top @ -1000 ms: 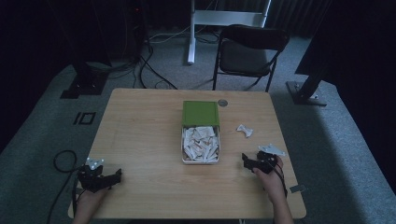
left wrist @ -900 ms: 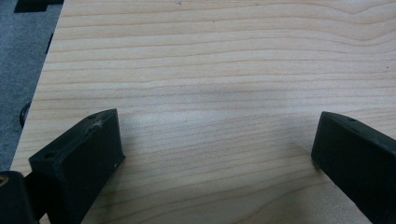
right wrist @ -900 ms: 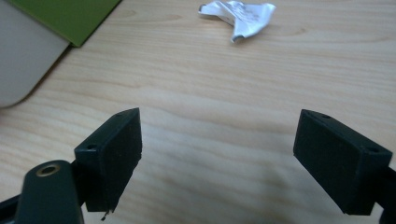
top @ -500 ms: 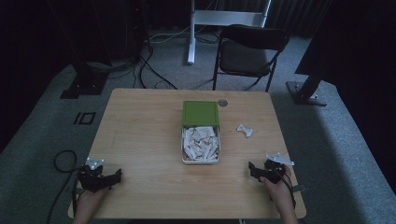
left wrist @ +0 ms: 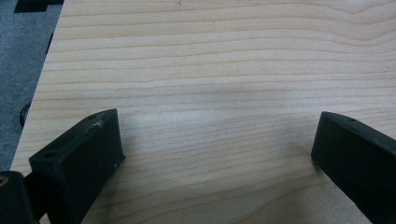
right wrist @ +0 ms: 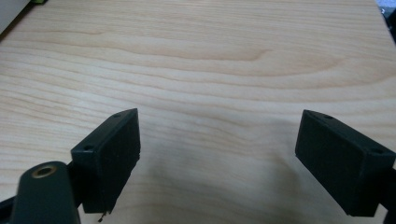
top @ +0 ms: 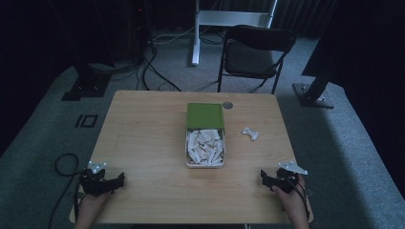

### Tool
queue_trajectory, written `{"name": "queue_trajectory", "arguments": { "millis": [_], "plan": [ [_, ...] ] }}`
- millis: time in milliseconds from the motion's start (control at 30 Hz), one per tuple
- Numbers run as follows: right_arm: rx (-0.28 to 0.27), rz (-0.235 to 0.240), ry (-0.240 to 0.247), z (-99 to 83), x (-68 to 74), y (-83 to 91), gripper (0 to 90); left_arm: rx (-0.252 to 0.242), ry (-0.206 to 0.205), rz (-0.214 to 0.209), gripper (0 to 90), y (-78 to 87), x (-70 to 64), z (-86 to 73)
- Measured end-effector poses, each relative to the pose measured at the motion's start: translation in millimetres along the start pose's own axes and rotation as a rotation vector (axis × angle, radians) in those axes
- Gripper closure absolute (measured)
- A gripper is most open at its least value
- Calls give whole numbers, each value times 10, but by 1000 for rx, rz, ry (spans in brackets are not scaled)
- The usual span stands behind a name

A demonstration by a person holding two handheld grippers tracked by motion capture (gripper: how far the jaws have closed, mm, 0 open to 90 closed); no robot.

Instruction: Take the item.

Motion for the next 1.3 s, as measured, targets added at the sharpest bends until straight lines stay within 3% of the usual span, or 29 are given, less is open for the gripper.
{"name": "queue_trajectory", "arguments": {
  "millis": [200, 767, 1300],
  "plan": [
    [11, -38, 9, -55, -67, 67, 139, 0, 0, 0, 27, 0, 0, 0],
    [34, -56, 6, -174, -196, 170, 139, 0, 0, 0, 27, 0, 0, 0],
    [40, -59, -2, -184, -176, 165, 113, 0, 0, 0, 27, 0, 0, 0]
  ]
}}
Point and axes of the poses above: each handheld gripper's, and its own axes: y roughly backward along the jaws, z roughly out of its top, x roughly to its left, the point moved 2 cm from there along -y, roughly forward along the jaws, and after that the axes turned 15 degrees about -y, right-handed, at the moved point
